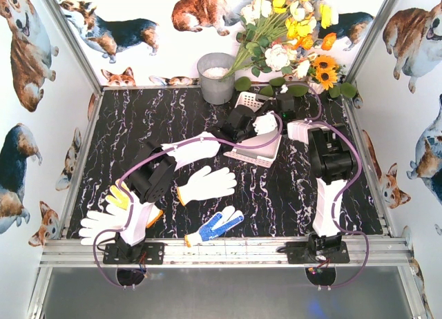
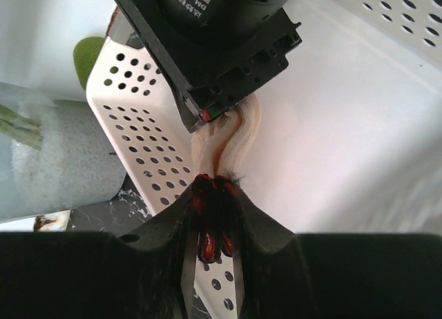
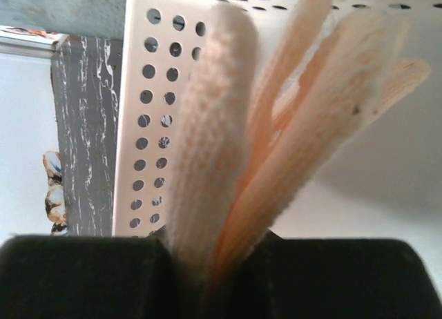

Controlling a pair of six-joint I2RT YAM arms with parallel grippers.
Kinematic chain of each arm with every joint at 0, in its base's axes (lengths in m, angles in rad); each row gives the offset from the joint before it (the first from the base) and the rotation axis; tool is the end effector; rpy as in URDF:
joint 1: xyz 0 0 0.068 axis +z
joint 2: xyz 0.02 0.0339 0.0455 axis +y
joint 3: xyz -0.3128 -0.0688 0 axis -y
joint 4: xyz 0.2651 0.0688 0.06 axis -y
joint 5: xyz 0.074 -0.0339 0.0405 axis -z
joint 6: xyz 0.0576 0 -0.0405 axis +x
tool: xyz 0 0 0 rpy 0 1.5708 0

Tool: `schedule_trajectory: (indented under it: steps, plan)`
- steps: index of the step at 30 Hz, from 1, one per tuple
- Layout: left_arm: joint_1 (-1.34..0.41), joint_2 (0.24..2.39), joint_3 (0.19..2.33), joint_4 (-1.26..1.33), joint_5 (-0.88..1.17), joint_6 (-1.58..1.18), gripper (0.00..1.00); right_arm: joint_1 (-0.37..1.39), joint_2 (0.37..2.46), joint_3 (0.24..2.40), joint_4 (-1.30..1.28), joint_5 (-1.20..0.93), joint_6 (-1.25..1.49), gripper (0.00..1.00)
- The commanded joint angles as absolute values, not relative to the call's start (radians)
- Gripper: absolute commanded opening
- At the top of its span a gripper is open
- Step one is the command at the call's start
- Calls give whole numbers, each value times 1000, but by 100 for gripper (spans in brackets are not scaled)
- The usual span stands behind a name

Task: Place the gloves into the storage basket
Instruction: Place the glove in the bin.

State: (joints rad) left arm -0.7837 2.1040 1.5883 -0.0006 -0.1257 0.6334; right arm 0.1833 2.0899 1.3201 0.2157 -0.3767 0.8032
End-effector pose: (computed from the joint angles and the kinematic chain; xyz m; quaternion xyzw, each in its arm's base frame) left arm 0.3970 -0.3854 0.2396 0.5373 0.6755 0.0164 0.5048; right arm 0.5033 0.1148 0.1765 0.1749 0.8450 0.3705 0.3437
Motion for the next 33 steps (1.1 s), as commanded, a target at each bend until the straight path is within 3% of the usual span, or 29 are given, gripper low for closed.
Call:
schedule_trajectory:
  steps: [1, 8, 14, 25, 33]
  plan:
    - [-779, 2118, 1589, -34, -86, 609, 18, 194, 2112, 1353, 206, -347, 761, 0]
    - [-782, 2122, 1589, -58, -69, 588, 25, 208, 2123, 1349, 199, -315, 763, 0]
    - [-782, 2083, 1572, -46, -67, 557, 46, 213, 2135, 1343, 219, -274, 772, 0]
    - [-726, 1901, 1436, 84, 6, 365, 76, 229, 2143, 1324, 276, -216, 779, 0]
    - [-613, 1846, 1371, 139, 81, 90, 83, 248, 2164, 1345, 275, -210, 787, 0]
